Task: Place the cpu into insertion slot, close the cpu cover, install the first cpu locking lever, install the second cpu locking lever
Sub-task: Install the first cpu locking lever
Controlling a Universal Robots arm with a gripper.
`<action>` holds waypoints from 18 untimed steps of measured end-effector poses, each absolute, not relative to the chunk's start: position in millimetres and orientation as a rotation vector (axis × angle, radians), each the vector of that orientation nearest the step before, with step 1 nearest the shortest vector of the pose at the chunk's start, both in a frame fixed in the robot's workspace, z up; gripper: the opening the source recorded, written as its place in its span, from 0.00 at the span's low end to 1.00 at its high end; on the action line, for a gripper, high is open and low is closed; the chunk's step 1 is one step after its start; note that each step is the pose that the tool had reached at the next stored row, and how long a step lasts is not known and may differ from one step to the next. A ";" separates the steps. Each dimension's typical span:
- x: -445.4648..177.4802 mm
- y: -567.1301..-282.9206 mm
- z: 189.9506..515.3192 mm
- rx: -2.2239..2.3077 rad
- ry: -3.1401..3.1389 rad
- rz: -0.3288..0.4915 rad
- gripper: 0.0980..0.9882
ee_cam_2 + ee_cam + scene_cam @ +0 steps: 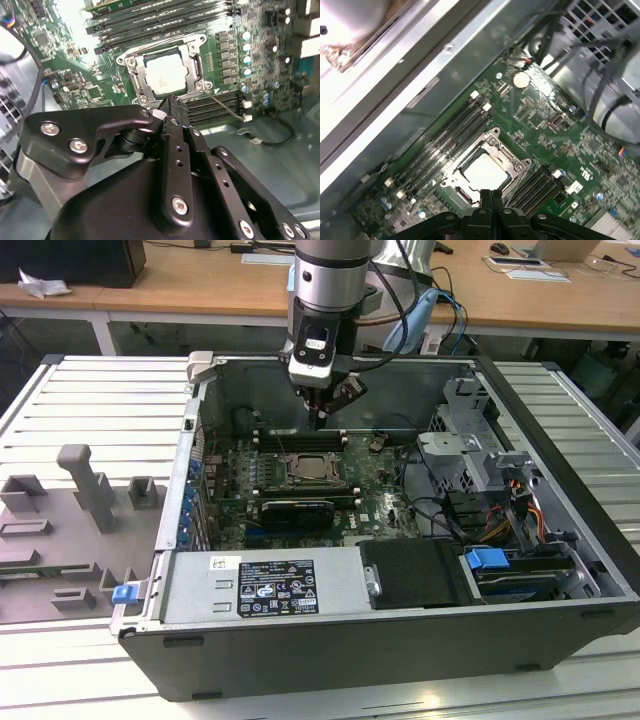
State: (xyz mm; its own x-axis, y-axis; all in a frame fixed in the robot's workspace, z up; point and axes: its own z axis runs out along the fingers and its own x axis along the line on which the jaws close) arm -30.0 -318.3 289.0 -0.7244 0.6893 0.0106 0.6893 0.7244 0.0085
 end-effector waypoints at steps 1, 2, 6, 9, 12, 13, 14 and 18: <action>-30.0 -318.3 289.0 -1.107 -2.932 -0.018 0.01; -30.0 -318.3 289.0 -1.070 -2.946 -0.018 0.01; -30.0 -318.3 289.0 -0.939 -2.990 -0.018 0.01; -30.0 -318.3 289.0 -0.826 -3.023 -0.017 0.01; -30.0 -318.3 289.0 -0.676 -3.059 -0.017 0.01; -30.0 -318.3 289.0 -0.648 -3.065 -0.016 0.01; -30.0 -318.3 289.0 -0.618 -3.071 -0.016 0.01; -30.0 -318.3 289.0 -0.471 -3.097 -0.016 0.01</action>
State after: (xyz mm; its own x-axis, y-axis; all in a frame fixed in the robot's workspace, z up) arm -30.0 -318.3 289.0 -0.9547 0.2973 0.0107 0.2974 0.9547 0.0086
